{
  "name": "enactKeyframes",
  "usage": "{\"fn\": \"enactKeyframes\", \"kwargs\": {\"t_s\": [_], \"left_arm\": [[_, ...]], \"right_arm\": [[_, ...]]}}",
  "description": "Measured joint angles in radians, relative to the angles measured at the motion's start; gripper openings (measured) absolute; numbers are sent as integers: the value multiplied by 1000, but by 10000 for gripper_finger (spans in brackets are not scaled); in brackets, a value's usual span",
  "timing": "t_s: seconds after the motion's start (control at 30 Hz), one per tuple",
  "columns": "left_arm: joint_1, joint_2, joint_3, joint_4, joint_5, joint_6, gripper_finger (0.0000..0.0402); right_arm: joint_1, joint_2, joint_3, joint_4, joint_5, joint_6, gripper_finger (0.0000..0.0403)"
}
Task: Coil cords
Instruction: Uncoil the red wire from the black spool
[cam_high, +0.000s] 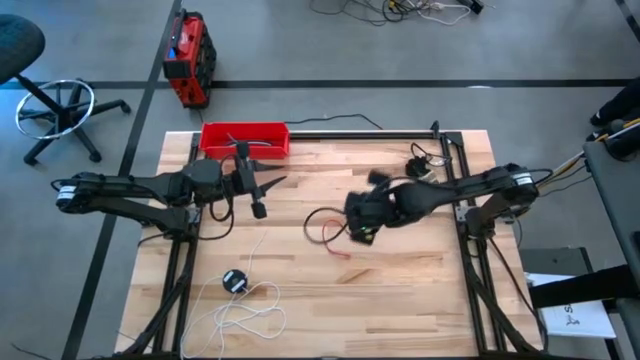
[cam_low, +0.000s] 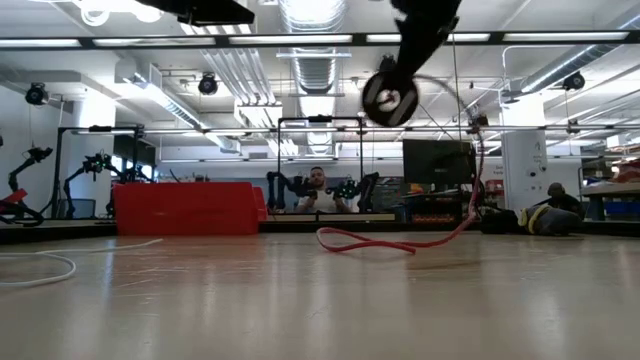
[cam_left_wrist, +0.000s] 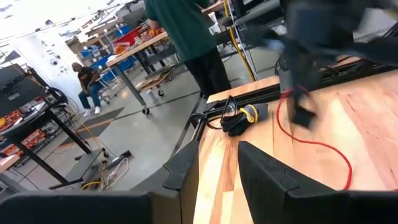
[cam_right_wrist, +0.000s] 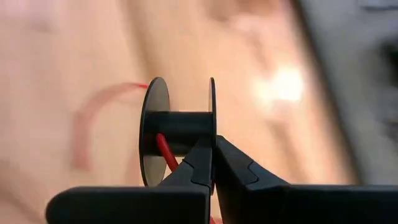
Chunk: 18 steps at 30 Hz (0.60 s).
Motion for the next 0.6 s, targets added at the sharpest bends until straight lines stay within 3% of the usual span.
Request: {"fn": "enactKeyframes", "kwargs": {"t_s": [0.13,0.2,0.3,0.5,0.6], "left_arm": [[0,0,0,1,0,0,94],[0,0,0,-3,0,0,90],[0,1,-1,-4,0,0,83],[0,4,-2,-3,0,0,78],[0,7,-2,-6,0,0,82]], "right_arm": [[8,19,-112,323,-236,-85,0],[11,22,-148,412,-300,-121,0],[12,33,-176,511,-299,-146,0],[-10,84,-215,495,-290,-150,0],[-16,135,-221,526,-232,-123,0]]}}
